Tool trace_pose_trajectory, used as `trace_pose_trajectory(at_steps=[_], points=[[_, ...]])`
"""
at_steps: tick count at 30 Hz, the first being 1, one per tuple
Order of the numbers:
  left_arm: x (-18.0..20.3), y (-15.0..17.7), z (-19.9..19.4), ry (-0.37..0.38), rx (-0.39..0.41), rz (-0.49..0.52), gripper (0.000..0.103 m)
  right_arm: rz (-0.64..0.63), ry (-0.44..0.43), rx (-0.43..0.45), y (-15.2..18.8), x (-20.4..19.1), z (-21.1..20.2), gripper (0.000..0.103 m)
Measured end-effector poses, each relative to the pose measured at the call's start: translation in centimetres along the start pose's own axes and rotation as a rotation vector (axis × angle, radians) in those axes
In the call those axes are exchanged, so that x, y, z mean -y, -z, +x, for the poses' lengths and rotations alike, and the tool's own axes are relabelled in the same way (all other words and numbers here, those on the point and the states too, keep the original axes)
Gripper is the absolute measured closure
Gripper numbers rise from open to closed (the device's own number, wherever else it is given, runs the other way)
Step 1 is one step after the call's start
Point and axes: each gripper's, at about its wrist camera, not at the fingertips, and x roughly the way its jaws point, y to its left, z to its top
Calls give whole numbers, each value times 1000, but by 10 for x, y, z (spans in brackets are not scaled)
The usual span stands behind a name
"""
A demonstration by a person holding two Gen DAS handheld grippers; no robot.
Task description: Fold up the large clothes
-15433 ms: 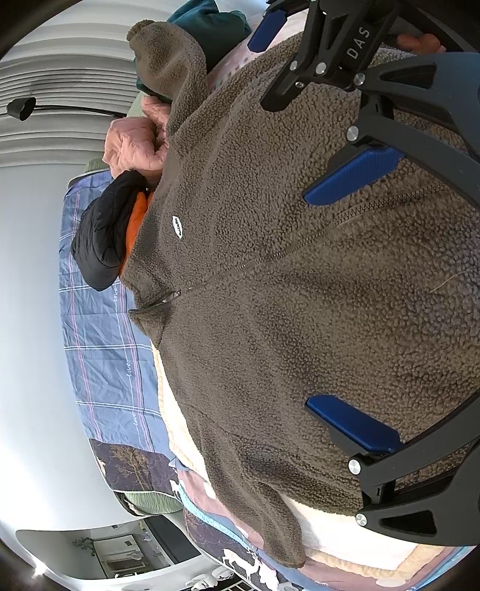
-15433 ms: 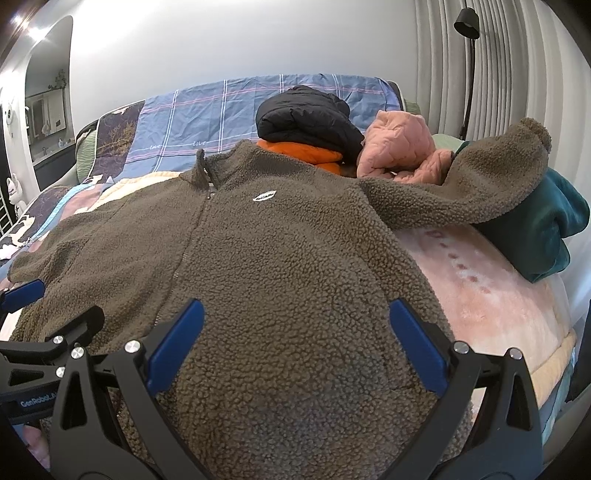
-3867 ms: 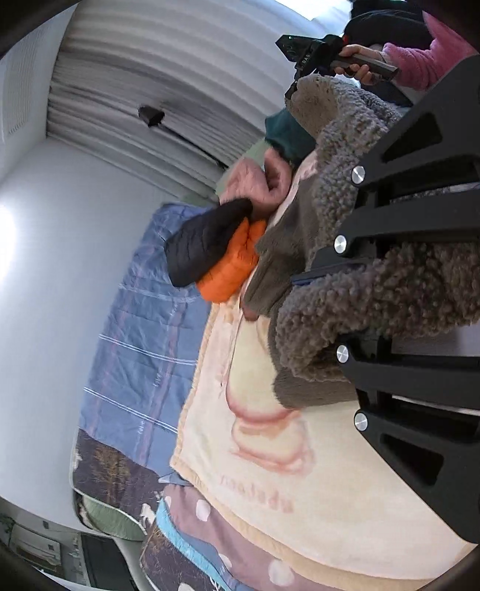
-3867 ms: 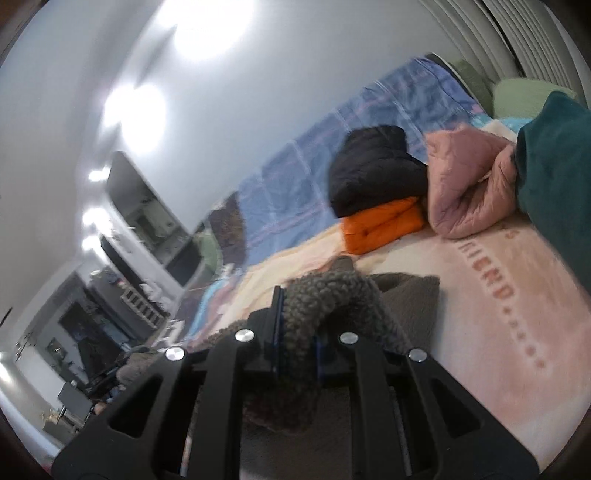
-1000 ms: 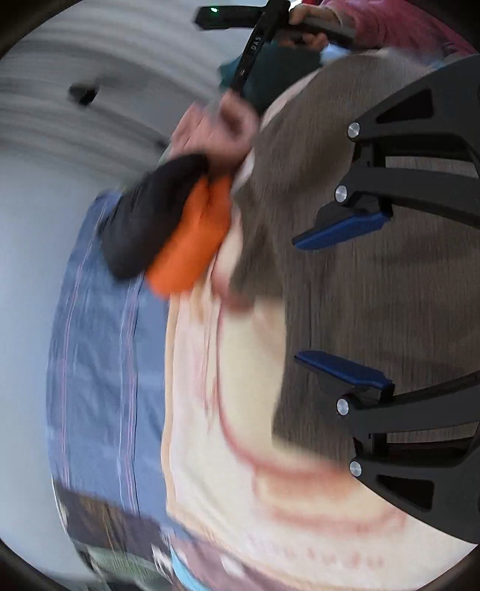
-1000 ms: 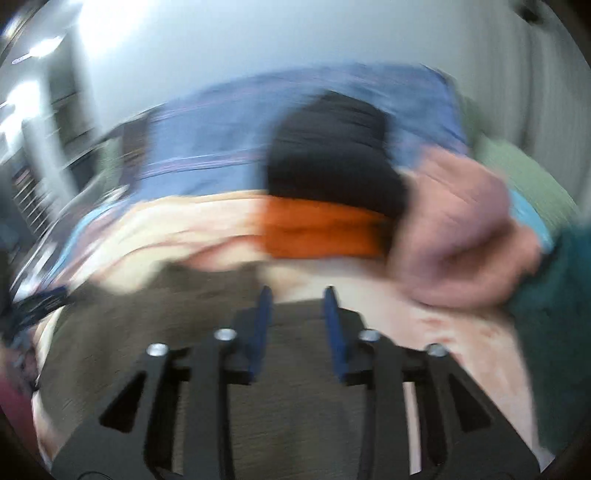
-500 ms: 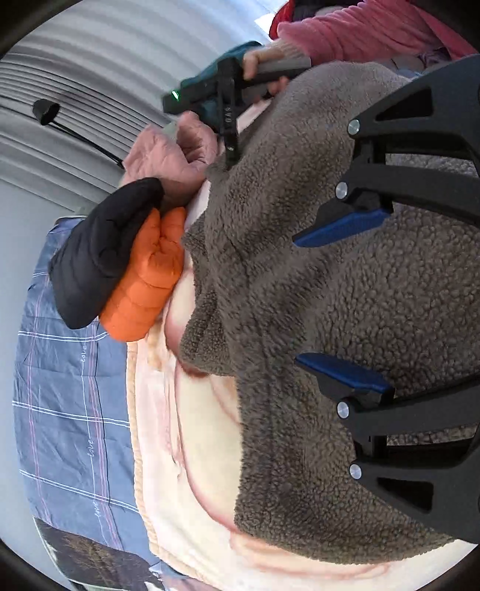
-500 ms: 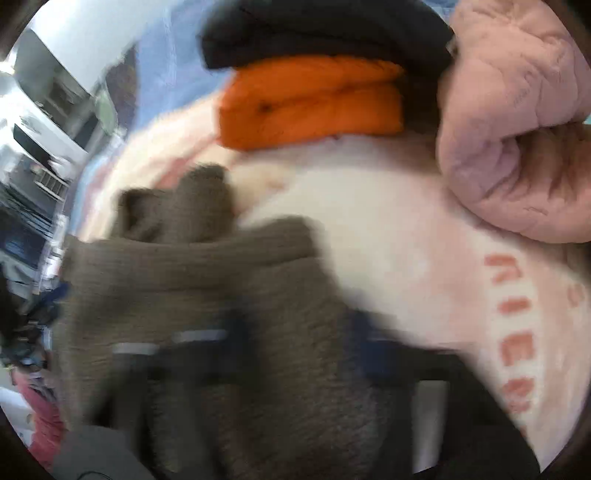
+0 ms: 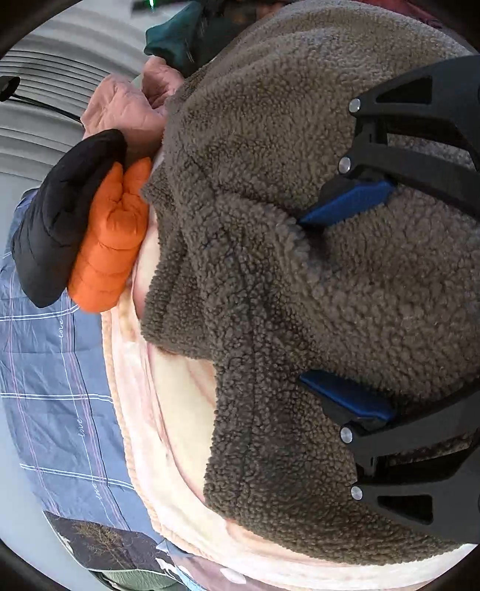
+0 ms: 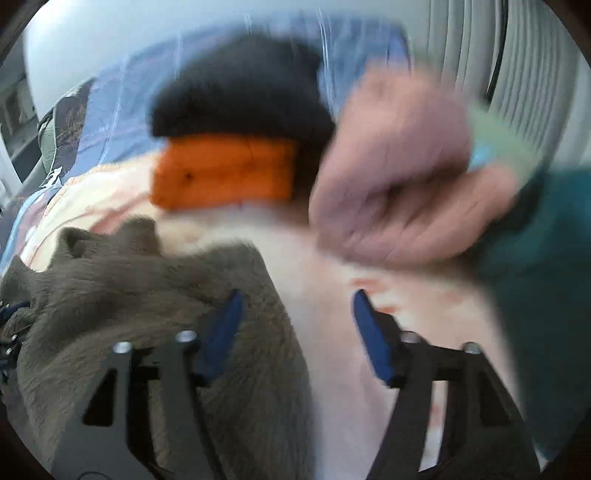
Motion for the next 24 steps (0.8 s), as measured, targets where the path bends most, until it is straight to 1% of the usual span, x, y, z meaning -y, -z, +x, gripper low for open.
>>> trace_pose_trajectory(at_steps=[1,3,4,5,6,7,8,9,10,11,12,13,14,18,20,21,22,23,24], points=[[-1,0,0,2,1,-4,24,-8,-15,34,1,-8,-20,46],[-1,-1,0,7,-1,-10,24,-27,-150,118,4,-22,-62,47],[-2,-1,-1,9,0,-14,24,-44,-238,156,9,-29,-78,47],[-3,-1,-1,11,4,-19,24,-74,-326,186,19,-44,-93,44],[-3,0,-1,11,7,-22,24,-92,-343,192,28,-52,-100,43],[-2,2,-2,10,13,-27,23,-102,-326,184,39,-63,-97,39],[-3,3,-3,10,17,-33,23,-111,-281,140,54,-76,-82,34],[-5,4,-5,12,24,-43,23,-115,-243,66,66,-83,-61,34],[-7,5,-5,15,29,-52,23,-113,-216,-33,79,-87,-31,33],[-9,5,-6,22,34,-64,23,-91,-219,-46,97,-85,-6,33],[-13,5,-6,36,39,-84,23,-91,-206,20,106,-86,-5,33],[-16,5,-6,47,42,-96,23,-107,-176,41,107,-89,-9,33],[-17,5,-6,50,43,-97,23,-116,-151,36,103,-96,-12,33],[-20,7,-8,75,60,-116,23,-130,-138,14,99,-103,-10,31],[-18,7,-8,69,61,-109,23,-143,-128,-26,88,-108,-10,31],[-16,7,-9,63,61,-103,23,-123,-127,-45,83,-102,-17,31],[-16,7,-9,58,60,-99,23,-83,-133,-58,81,-101,-34,31],[-16,7,-9,56,60,-97,23,-21,-180,-53,71,-96,-45,33],[-15,6,-9,55,59,-96,23,9,-235,-30,65,-96,-56,33]])
